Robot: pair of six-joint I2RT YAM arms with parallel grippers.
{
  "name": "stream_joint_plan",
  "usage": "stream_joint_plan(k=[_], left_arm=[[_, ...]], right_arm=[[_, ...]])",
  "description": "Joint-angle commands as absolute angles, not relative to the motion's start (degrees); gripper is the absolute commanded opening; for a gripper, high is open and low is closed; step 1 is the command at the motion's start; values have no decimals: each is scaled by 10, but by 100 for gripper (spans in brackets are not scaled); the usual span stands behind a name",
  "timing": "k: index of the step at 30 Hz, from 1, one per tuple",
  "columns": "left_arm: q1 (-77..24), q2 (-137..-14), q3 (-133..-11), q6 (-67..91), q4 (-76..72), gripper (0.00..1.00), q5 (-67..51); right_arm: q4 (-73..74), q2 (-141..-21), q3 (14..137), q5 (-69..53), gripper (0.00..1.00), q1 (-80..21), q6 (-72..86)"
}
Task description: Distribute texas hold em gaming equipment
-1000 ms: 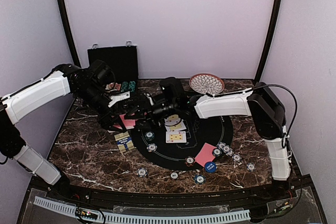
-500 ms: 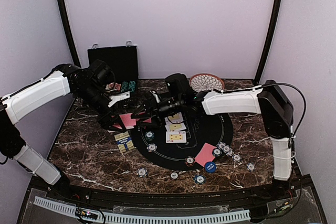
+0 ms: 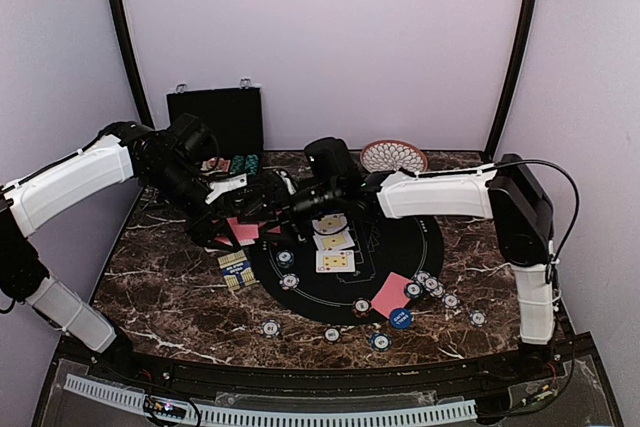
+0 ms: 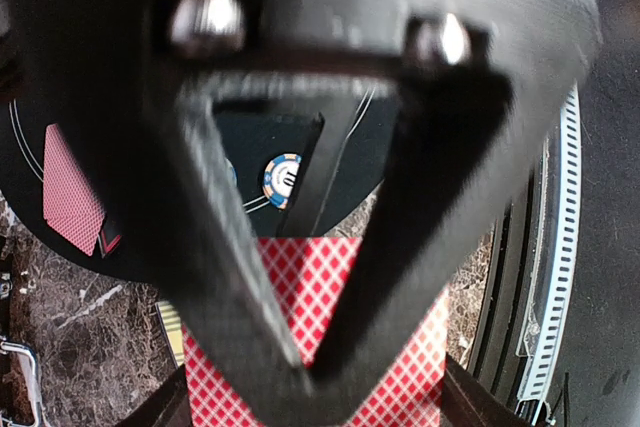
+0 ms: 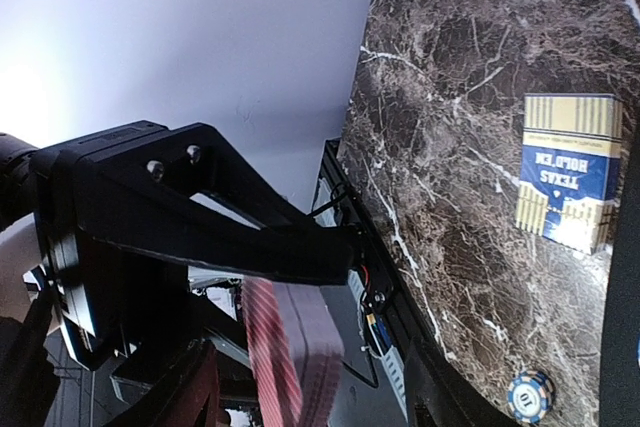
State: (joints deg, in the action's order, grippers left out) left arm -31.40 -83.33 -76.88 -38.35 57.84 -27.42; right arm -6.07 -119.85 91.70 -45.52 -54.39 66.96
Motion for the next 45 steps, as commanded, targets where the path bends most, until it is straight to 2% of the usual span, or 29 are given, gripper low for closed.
stream_joint_plan(k=[1,10,17,28,35,45], left_arm=[[-312,-816,-774,-388,578,0,-284],[-313,-811,-771,-388,578,0,-283],[-312,-809,-771,-389,579,0,-282],[-313,-813,-773,-386,578,0,-284],[-312,-815,-772,-386,578,0,-280],[-312,-810,-769,-388,580,0,-277]], right_arm=[[-83,-1237,956,-468,63,-557,684],[-43,-1256,964,-462,60,-552,662],[-15,-1203,902,-445,57,-523,629],[-73,-1160,870,-457,50,-519,660],[-123,-1129,835,-467,29,-519,695],[-134,-1113,821,-478,12,-512,710]])
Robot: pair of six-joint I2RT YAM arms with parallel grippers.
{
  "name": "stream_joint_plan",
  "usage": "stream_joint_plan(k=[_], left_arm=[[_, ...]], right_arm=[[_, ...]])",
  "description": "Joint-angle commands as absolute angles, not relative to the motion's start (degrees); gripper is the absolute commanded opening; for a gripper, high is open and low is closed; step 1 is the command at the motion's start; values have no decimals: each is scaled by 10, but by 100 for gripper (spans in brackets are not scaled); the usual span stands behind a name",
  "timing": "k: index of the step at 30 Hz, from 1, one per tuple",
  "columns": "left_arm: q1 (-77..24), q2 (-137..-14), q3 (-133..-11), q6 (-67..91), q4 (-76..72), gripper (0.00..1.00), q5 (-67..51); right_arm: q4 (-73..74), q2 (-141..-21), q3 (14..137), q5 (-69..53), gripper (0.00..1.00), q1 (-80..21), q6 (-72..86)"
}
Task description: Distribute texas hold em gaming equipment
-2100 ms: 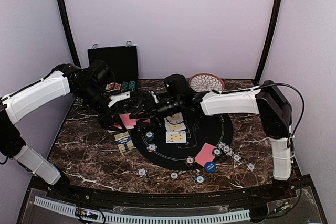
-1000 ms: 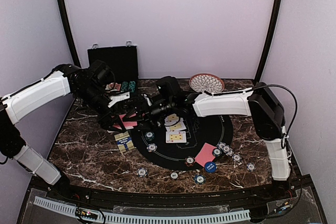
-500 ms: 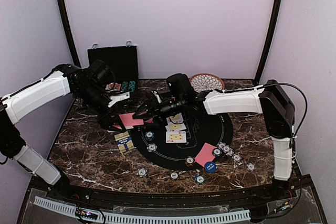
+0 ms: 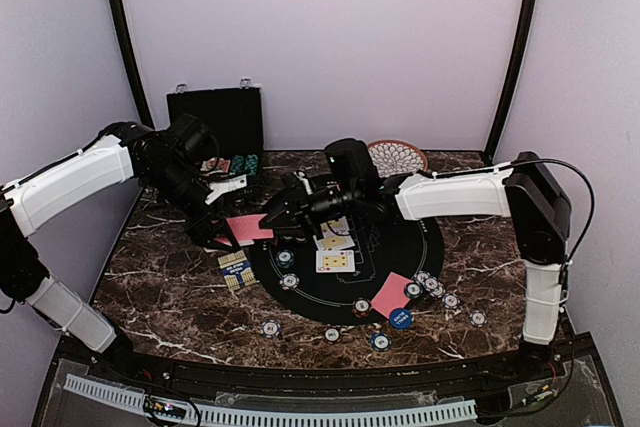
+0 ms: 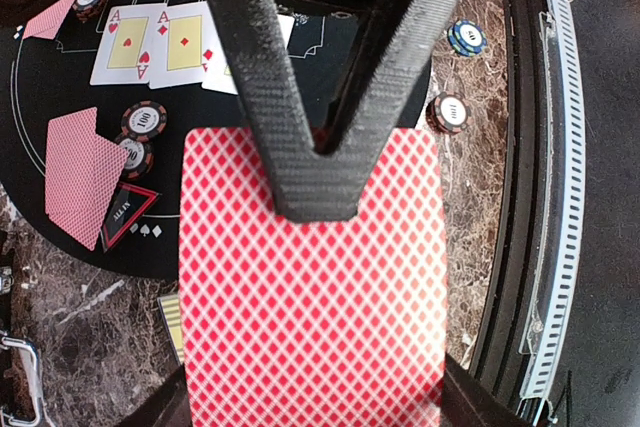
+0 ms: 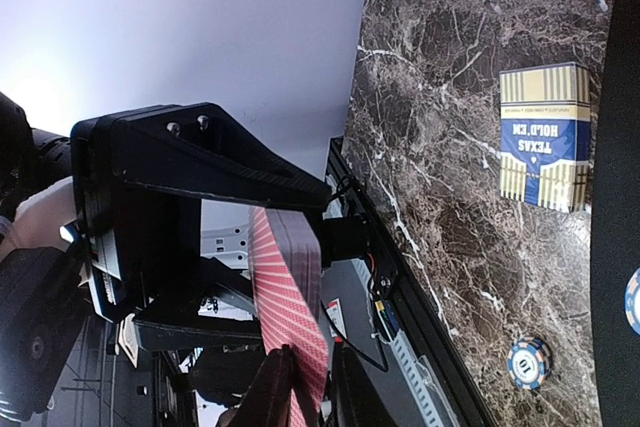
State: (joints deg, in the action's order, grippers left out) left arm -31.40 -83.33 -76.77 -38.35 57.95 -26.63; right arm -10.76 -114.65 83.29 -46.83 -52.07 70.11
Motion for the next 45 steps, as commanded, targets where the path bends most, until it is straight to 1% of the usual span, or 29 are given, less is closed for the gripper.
stream_joint_plan(k=[1,4,9,16,17,18,20,22,24,26,35,38,40,43,45], left_arm=[[-312,-810,-769,-388,580,0,-276],[-312,-810,-766,-389,580,0,-274],[-313,-810,-761,-392,579,0,-269],[-312,-811,-761,-392,579,0,-268],[-312,-811,-762,-392,578,0,-269],[-312,-812,-762,-391,578,0,-271],[-313,-813,-764,-390,578,0,-272],[-312,-813,-766,-390,579,0,-272],[-312,-813,-768,-390,580,0,-272],[-312,-814,-770,-390,581,0,-273],[-313,-812,-772,-390,584,0,-271],[-312,-811,-771,-390,584,0,-272],[-312,-812,-771,-390,584,0,-272],[-312,-811,-768,-391,584,0,-271],[-313,-810,-766,-391,584,0,-269]], right_arm=[[-135,-1111,818,-479,10,-509,711],[-136,-1102,809,-480,5,-503,713],[-126,-1086,795,-482,1,-491,705],[-127,-1055,764,-485,0,-468,703],[-123,-1054,764,-484,7,-468,700],[-117,-1055,766,-484,20,-468,697],[-113,-1055,763,-481,38,-469,691],[-114,-1055,760,-477,45,-473,689],[-115,-1060,762,-475,49,-478,688],[-115,-1073,770,-478,50,-487,689],[-140,-1135,821,-492,50,-521,711],[-157,-1148,832,-495,47,-524,724],[-169,-1155,837,-497,40,-526,733],[-191,-1158,834,-500,24,-526,748],[-193,-1157,832,-502,15,-525,751]])
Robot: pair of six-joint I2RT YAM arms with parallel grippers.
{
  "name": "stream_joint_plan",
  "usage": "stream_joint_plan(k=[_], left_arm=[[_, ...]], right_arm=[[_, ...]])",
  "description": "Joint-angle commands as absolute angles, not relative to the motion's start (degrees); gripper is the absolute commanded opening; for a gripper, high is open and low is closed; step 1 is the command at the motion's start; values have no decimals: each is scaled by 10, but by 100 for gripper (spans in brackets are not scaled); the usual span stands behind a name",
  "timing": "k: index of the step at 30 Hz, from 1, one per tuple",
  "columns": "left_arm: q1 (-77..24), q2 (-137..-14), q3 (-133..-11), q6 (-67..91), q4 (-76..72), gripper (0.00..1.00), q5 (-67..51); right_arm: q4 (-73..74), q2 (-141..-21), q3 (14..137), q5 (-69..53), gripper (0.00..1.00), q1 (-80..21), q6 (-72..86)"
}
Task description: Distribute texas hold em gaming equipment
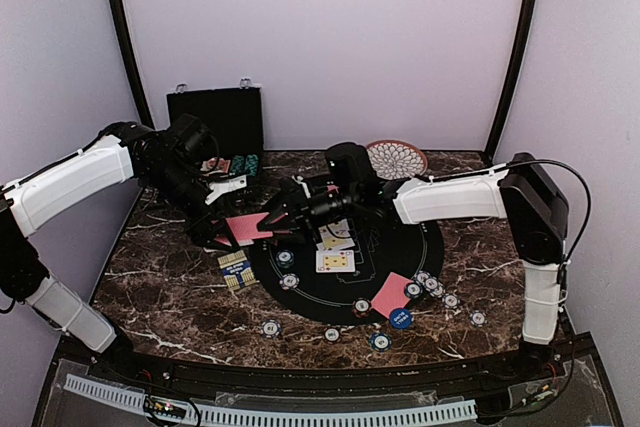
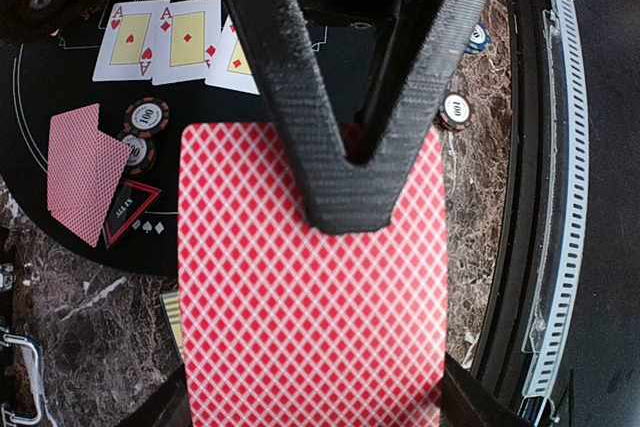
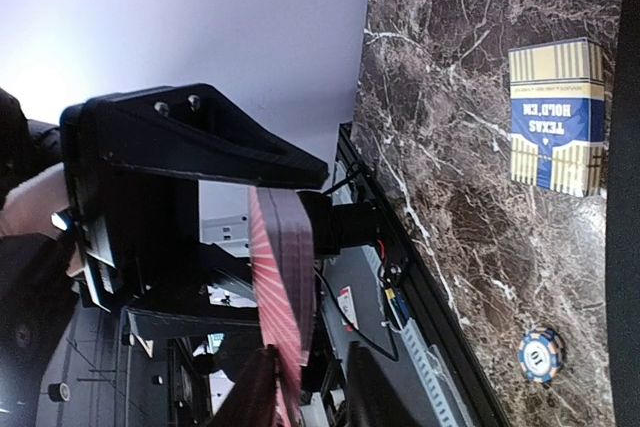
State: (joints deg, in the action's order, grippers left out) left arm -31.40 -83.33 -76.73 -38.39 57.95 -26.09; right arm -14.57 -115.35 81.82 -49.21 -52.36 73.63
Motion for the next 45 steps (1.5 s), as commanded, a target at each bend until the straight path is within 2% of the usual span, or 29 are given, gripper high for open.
stream_joint_plan(k=[1,7,19,26,32,45], left_arm=[[-313,-810,-765,-391,583,0,-269],[-312,-809,-761,-392,582,0,-267],[-312,-808,-758,-392,582,0,-265],[-312,-809,-758,-391,584,0,-268],[-313,-809,-759,-392,586,0,-268],[-312,-807,-758,-393,589,0,-267]], right_arm=[[-194,-1156,829,-502,12,-524,751],[-183,-1124,795,-502,0,-503,738],[-111,-1030,692,-504,0,-419,665],[5,-1006,659,-492,0,-341,555],[133,-1027,674,-449,1,-274,434],[203,-1140,740,-433,5,-216,323]])
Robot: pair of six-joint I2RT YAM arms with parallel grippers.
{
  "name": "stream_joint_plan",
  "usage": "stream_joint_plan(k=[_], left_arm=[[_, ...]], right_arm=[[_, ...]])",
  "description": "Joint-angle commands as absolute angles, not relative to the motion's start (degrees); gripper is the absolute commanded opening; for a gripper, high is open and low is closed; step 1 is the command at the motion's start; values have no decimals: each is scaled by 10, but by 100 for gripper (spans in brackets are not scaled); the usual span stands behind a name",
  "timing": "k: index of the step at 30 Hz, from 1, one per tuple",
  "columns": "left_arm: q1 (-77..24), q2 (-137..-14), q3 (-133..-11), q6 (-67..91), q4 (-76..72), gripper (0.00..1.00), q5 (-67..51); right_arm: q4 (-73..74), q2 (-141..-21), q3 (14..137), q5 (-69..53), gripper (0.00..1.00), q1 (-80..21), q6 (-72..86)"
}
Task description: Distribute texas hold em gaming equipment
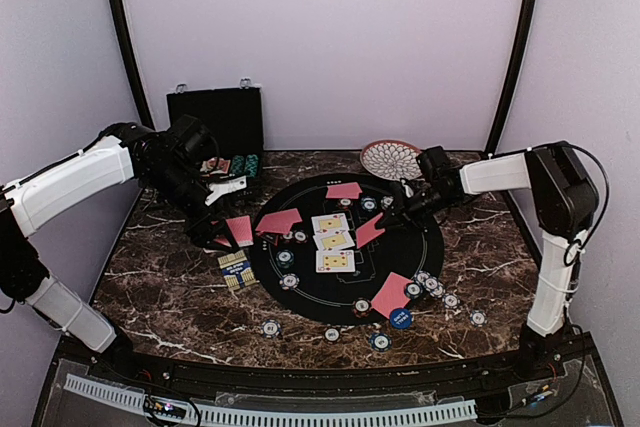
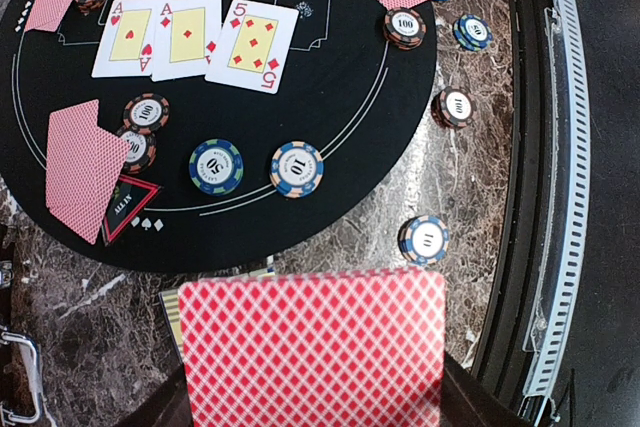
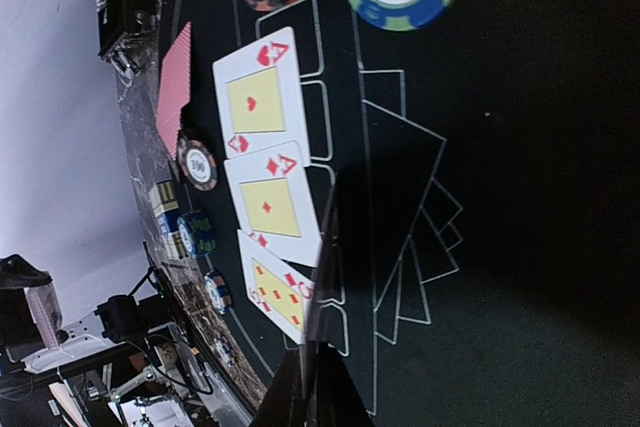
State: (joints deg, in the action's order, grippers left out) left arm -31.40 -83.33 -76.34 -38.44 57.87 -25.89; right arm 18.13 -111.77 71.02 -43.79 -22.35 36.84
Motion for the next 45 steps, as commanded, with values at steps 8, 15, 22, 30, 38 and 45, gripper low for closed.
stream_joint_plan(k=[8,15,22,30,38,45], left_arm=[[-312,-809,-759,-394,590,0,-267],[-313,-809,-760,-393,591,0,-269],[-313,-807,-762,-392,594,0,-267],[-313,-805,-766,-391,595,0,-267],[-313,-809,-767,-392,595,0,-267],[-313,-808,-764,-393,596,0,-265]], right_arm=[[241,-1176,775,-418,9,-201,285],[262,-1197,801,-417,11,-193,263],[204,-1194,799,-480,7,-189,293],[144,-1175,770,-519,2,-177,326],[111,-1204,775,-510,3,-176,349],[193,-1225,807,-457,22,-176,292]])
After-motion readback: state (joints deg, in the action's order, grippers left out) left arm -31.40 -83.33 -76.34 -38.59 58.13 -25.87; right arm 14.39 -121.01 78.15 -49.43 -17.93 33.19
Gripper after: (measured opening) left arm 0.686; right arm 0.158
